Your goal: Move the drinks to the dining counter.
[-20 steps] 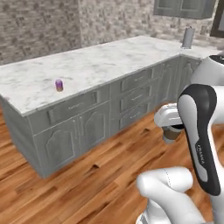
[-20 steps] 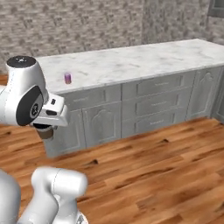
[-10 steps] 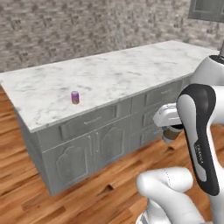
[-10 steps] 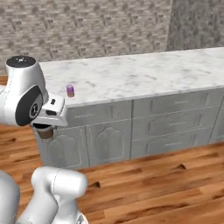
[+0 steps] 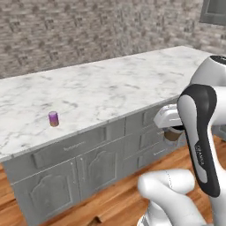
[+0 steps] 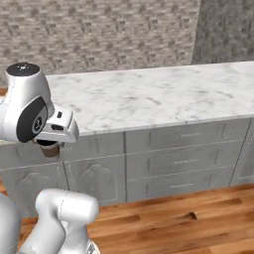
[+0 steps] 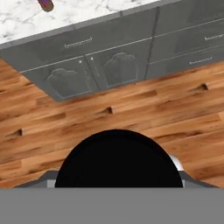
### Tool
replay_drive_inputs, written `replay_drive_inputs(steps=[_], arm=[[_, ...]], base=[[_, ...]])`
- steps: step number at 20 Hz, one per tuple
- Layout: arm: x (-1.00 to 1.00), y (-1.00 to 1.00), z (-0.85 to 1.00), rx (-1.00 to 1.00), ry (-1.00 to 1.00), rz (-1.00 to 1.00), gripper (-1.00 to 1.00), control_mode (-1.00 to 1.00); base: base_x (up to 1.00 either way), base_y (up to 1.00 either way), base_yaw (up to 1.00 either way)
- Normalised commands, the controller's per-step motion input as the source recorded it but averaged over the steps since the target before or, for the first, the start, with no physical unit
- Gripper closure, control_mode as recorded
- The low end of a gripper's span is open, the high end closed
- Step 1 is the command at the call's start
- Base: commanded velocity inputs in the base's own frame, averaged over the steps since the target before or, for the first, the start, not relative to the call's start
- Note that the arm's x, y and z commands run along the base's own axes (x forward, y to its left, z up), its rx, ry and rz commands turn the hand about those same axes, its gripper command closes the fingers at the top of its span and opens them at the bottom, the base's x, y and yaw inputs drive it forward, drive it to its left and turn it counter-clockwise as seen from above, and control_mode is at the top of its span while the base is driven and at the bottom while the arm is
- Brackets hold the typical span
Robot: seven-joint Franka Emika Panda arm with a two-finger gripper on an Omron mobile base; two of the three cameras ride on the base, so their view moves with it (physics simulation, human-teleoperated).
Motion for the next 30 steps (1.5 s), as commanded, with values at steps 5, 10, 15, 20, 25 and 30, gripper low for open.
replay_drive_inputs(steps=[5, 10, 15, 20, 25, 30], arm=[[0.00, 0.00, 0.00, 0.00, 0.00, 0.00, 1.00, 1.00], [0.00, 0.00, 0.00, 0.00, 0.00, 0.00, 1.00, 1.00], [0.00, 0.00, 0.00, 0.00, 0.00, 0.00, 1.00, 1.00], [0.00, 0.00, 0.00, 0.00, 0.00, 0.00, 1.00, 1.00], [0.00, 0.00, 0.00, 0.00, 0.00, 0.00, 1.00, 1.00], [0.00, 0.00, 0.00, 0.00, 0.00, 0.00, 1.00, 1.00]], base=[[1.00, -0.64, 0.00], [1.00, -0.29, 0.12], [1.00, -0.02, 0.19], [1.00, -0.10, 0.37], [1.00, -0.21, 0.56], [1.00, -0.02, 0.53]])
